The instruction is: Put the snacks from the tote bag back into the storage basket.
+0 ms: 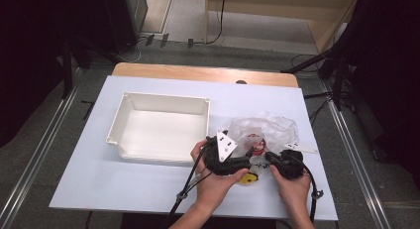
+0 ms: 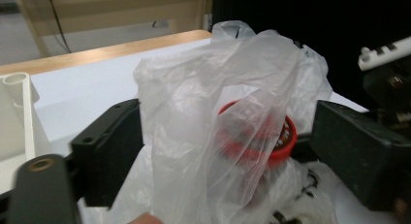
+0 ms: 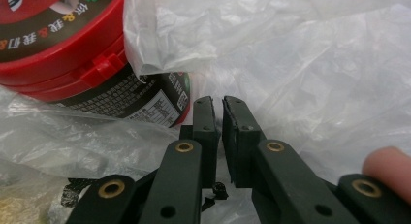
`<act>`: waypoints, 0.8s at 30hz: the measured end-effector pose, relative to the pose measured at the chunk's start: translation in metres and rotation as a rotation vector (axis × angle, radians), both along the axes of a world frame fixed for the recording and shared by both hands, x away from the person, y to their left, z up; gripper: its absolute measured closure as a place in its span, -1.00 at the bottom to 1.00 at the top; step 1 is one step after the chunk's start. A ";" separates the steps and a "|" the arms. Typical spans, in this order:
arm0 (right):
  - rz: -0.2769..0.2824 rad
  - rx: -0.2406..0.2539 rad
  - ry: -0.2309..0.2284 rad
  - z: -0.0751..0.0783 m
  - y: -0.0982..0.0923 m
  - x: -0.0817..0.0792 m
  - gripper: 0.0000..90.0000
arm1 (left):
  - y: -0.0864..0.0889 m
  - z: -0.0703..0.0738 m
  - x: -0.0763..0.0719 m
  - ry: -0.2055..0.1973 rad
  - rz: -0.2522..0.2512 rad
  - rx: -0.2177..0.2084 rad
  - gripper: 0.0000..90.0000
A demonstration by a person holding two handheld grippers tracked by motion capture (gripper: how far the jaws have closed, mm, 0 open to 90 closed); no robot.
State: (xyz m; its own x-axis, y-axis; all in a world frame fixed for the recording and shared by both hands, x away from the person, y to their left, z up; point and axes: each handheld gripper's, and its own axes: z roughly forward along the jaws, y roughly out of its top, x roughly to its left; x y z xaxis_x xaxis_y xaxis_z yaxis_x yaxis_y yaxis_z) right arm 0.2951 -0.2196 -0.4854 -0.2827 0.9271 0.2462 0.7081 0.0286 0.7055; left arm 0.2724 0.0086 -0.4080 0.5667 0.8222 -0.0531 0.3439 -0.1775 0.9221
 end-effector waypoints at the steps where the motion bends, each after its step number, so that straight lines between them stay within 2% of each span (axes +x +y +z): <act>1: 0.002 -0.002 0.000 0.000 0.000 0.000 0.89 | -0.002 0.001 0.002 0.007 -0.004 0.004 -0.81; 3: 0.000 -0.003 0.000 0.000 0.001 0.000 0.89 | -0.010 0.003 0.011 0.009 -0.016 0.030 -0.83; 4: 0.003 -0.001 0.000 0.000 0.000 0.000 0.89 | -0.013 0.002 0.016 0.023 -0.030 0.052 -0.80; 5: 0.003 0.000 -0.001 0.000 0.001 0.000 0.89 | -0.015 0.000 0.021 0.041 -0.036 0.060 -0.68; 6: 0.004 0.000 0.000 0.000 0.000 0.000 0.89 | -0.018 -0.006 0.030 0.085 -0.035 0.094 -0.53; 9: 0.008 0.001 -0.002 0.000 0.000 0.000 0.89 | -0.017 -0.017 0.040 0.144 -0.038 0.115 0.31; 10: 0.009 0.000 -0.003 0.000 0.000 0.001 0.89 | -0.013 -0.020 0.041 0.141 -0.026 0.092 0.45; 11: 0.008 0.003 0.000 0.000 0.000 0.000 0.89 | -0.012 -0.020 0.042 0.153 -0.011 0.117 0.67; 12: 0.011 0.002 0.000 0.000 -0.001 0.000 0.89 | -0.010 -0.022 0.043 0.162 -0.004 0.128 0.77; 13: 0.011 0.003 0.001 0.000 -0.001 0.000 0.89 | -0.009 -0.026 0.043 0.174 -0.003 0.120 0.87; 15: 0.010 0.004 0.001 0.000 0.000 0.000 0.89 | -0.007 -0.034 0.043 0.196 0.003 0.129 0.99; 18: 0.011 0.002 0.000 0.000 0.000 0.000 0.89 | -0.008 -0.049 0.040 0.240 -0.010 0.158 1.00; 21: 0.013 0.001 -0.002 0.000 0.000 0.001 0.89 | -0.011 -0.063 0.037 0.267 -0.019 0.198 1.00; 24: 0.010 0.002 0.000 0.000 0.000 0.001 0.88 | -0.013 -0.070 0.035 0.263 -0.022 0.224 1.00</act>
State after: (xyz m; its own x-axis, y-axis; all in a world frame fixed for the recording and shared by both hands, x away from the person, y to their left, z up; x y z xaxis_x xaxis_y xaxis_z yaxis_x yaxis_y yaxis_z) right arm 0.2958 -0.2197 -0.4856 -0.2921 0.9237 0.2481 0.7075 0.0342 0.7058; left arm 0.3075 -0.0040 -0.4782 0.5756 0.8175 -0.0196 0.5586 -0.3756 0.7395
